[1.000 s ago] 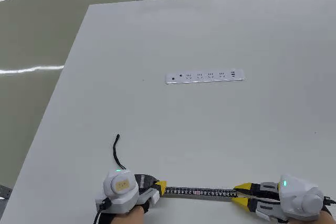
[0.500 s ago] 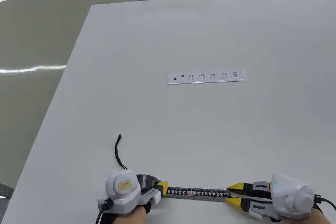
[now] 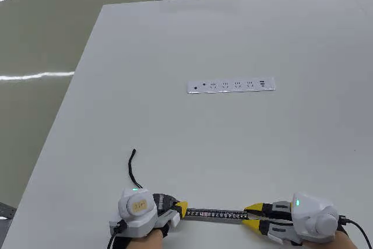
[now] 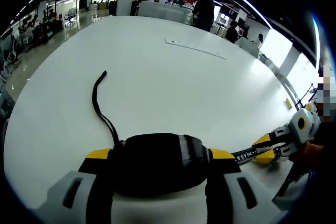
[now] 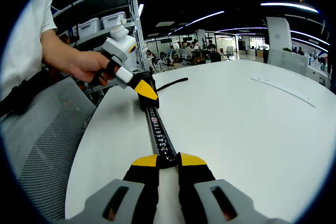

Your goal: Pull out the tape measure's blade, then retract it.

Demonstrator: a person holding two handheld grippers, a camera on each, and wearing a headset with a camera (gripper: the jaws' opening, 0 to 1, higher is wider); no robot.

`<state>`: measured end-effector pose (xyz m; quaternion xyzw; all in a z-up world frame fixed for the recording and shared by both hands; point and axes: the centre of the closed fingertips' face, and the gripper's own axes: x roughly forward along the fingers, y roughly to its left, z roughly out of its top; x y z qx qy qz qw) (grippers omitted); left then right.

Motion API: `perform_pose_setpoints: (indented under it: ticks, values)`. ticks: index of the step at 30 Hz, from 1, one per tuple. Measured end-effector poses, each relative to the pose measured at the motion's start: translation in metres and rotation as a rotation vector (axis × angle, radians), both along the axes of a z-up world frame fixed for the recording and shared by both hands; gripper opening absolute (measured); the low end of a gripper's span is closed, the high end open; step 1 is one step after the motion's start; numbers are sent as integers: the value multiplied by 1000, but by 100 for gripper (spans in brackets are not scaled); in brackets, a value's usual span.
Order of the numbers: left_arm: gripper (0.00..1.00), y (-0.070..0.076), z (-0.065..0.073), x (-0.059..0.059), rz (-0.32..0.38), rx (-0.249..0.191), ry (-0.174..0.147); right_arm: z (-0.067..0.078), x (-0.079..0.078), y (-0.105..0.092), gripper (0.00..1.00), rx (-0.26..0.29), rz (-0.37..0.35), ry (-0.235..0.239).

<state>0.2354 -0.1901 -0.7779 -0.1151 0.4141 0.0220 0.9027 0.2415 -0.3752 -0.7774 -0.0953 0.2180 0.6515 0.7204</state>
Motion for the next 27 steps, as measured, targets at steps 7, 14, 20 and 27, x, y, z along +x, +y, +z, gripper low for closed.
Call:
perform_pose_setpoints:
  ticks: [7, 14, 20, 27]
  values:
    - [69, 0, 0, 0, -2, -5, 1, -1, -3, 19, 12, 18, 6, 9]
    - [69, 0, 0, 0, -3, -8, 2, -2, -3, 33, 12, 31, 10, 14]
    - [69, 1, -1, 0, -2, -8, 1, -2, -5, 40, 12, 35, 15, 15]
    - [69, 1, 0, 0, -1, -9, 1, -2, -5, 51, 12, 38, 27, 14]
